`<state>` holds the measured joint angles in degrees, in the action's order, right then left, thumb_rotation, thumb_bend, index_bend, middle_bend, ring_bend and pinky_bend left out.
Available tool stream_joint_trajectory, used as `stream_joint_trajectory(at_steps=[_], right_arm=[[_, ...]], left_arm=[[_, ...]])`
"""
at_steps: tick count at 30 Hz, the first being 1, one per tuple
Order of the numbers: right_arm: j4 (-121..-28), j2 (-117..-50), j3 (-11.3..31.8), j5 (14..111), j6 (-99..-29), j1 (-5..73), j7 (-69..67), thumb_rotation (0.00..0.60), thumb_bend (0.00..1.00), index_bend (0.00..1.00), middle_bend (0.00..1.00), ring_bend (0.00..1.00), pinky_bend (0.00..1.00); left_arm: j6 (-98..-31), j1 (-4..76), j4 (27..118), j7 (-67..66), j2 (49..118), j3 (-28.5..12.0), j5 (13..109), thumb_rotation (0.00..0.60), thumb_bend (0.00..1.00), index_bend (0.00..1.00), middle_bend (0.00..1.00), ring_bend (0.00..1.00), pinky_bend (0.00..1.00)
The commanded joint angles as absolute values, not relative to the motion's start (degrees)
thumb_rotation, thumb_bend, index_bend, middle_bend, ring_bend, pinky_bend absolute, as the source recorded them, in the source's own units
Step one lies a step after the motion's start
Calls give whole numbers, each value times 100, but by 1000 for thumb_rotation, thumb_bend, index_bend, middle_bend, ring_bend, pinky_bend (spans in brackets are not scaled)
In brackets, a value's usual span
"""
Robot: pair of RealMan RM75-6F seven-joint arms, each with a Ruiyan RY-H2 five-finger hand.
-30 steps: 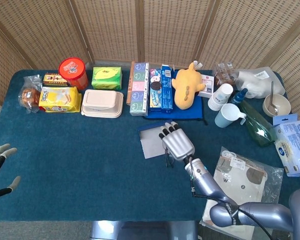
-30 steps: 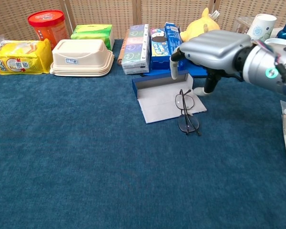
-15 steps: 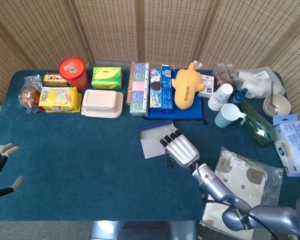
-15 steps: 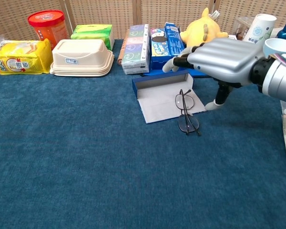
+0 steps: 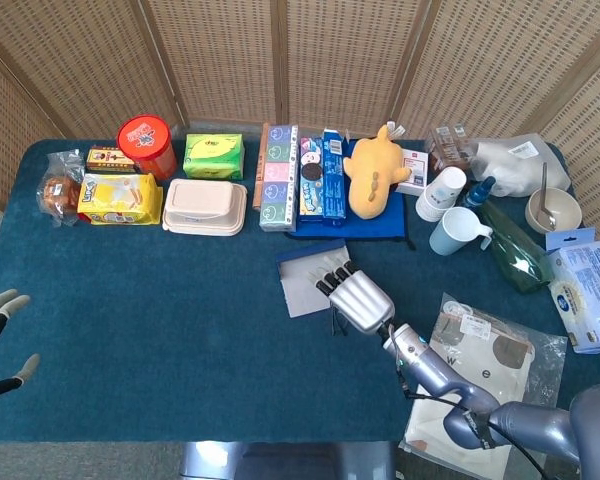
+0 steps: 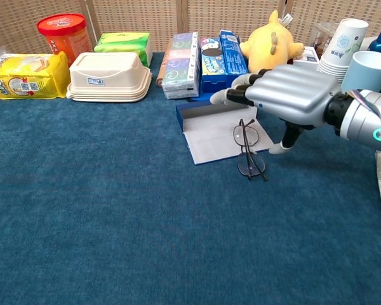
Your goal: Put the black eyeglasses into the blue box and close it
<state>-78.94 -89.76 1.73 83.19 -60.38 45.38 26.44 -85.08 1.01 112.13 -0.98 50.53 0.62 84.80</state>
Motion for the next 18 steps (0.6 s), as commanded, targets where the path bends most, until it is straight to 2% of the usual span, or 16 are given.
stream_joint_trajectory(at_steps=[1,9,18], right_arm=[[-7668,-9065,142,8429,-5939,4558,2478,600,0,99,201,118,184],[-7437,-9318,242,8537,-5778,4673,2350,600,0,91,200,114,181],[-7306,-9603,630,8266,-5449,4934,2470,600,0,58,181,106,180]], left_arm=[[-8517,94,11200,-77,5047,63,8487,585,282,135,112,83,0],[-8527,87,11172,-41,5047,61,8507,589,282,132,112,83,0],[-8571,27,11058,97,5050,82,8500,586,282,131,111,83,0]])
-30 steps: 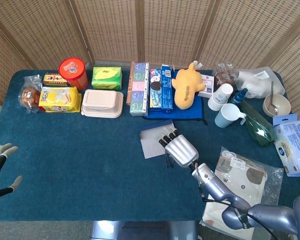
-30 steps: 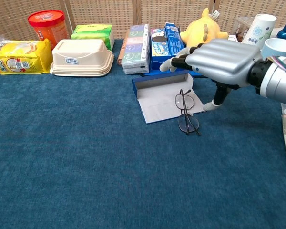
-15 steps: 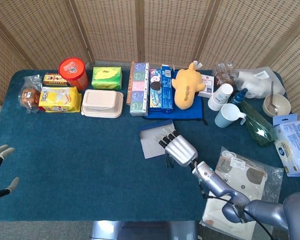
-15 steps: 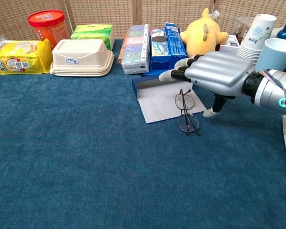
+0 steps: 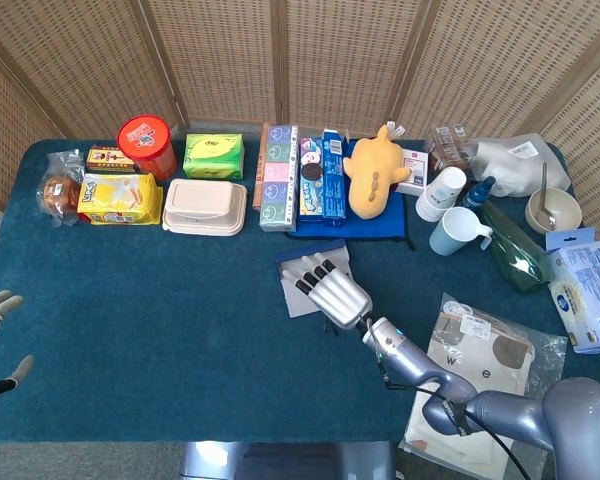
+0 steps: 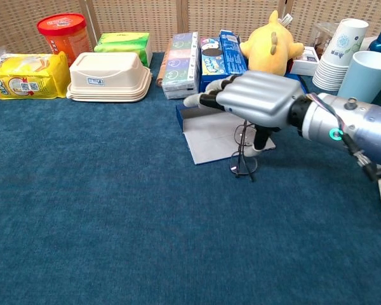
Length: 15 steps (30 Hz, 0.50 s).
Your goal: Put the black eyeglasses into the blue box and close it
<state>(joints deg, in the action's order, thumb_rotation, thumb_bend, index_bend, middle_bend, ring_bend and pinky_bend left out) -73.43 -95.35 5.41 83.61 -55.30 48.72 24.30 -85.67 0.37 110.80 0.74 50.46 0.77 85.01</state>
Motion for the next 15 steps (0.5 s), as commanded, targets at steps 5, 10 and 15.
stream_joint_trajectory(at_steps=[5,10,15], right_arm=[[-7201,-9732,793,8058,-5325,5016,2538,600,0,49,179,105,179],[-7084,-9852,921,7850,-5226,5083,2632,600,0,41,177,103,178],[-6937,-9967,1052,7661,-5159,5160,2711,600,0,34,176,101,176]], left_arm=[[-8592,-1,10977,194,5049,88,8502,587,282,131,110,83,0],[-8609,-24,10909,284,5040,96,8516,585,282,130,111,83,0],[-8650,-62,10857,355,5025,108,8532,590,282,130,110,83,0]])
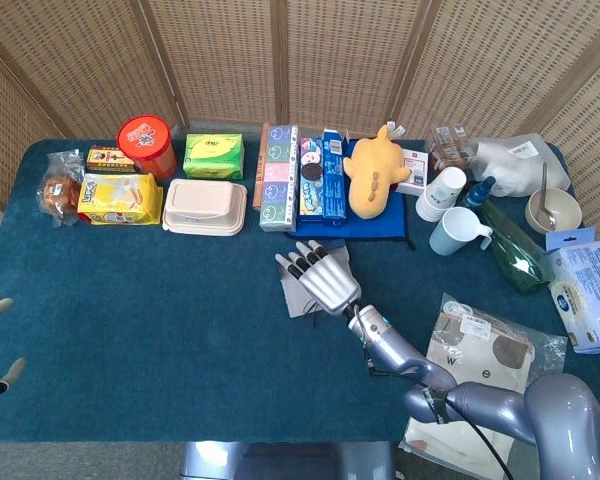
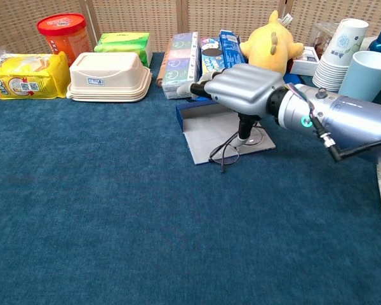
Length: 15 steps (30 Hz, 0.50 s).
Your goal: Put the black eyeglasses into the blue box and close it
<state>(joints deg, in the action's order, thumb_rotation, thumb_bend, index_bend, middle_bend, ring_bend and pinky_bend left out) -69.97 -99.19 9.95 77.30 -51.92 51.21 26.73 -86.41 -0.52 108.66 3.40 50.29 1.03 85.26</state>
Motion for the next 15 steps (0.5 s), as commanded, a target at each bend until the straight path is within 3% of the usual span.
stream_joint_trajectory(at_steps=[1,15], right_arm=[[-6913,-9985,1076,7629,-5148,5177,2726,600,0,33,176,101,176],[-6688,-10029,1252,7269,-5011,5319,2790,600,0,20,173,102,176]], left_arm=[[-8656,-67,10849,367,5024,109,8537,590,282,130,110,83,0],[-8717,-135,10813,433,5005,140,8597,585,281,129,110,82,0]])
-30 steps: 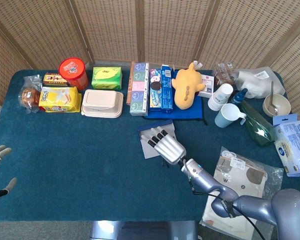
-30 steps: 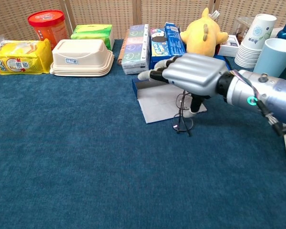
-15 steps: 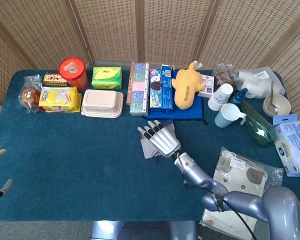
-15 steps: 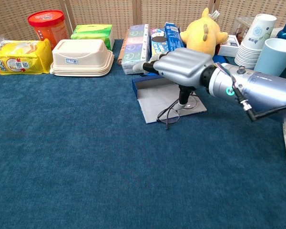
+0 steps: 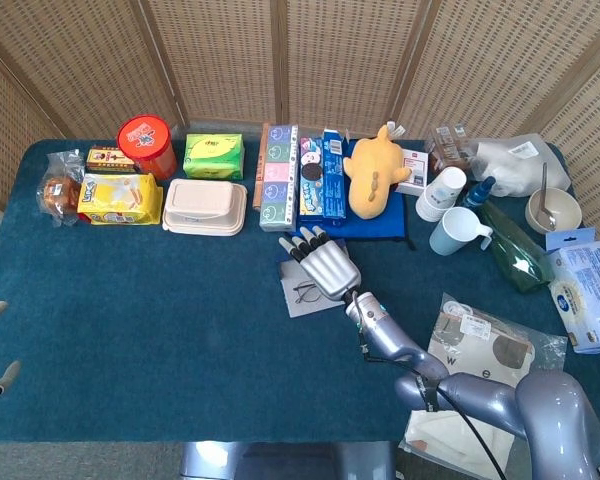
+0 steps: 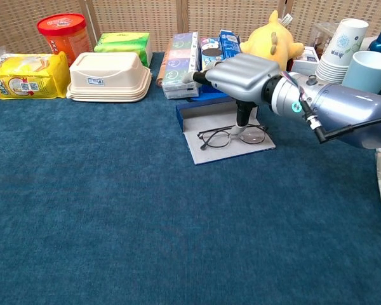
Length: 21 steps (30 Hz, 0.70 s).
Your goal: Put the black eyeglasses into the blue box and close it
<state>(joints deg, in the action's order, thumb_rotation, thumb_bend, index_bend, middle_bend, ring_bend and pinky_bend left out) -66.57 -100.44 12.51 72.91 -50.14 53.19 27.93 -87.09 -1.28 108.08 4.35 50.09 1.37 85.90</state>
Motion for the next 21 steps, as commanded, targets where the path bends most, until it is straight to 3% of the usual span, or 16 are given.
stream_joint_trajectory(at_steps=[1,11,21], right_arm=[[-6722,-10008,1244,7266,-5025,5310,2797,600,0,20,173,102,176],[-7122,-9744,1083,7211,-5111,5176,2978,600,0,14,173,100,171],[-6850,-9801,999,7356,-4995,5265,2761,600,0,9,173,99,166]], left_arm=[[-8725,-141,10816,435,5005,142,8601,588,282,130,110,82,0],[-8720,-145,10844,416,5056,151,8650,587,281,129,110,82,0],[-8804,-213,10874,390,5027,174,8665,586,282,129,109,82,0]])
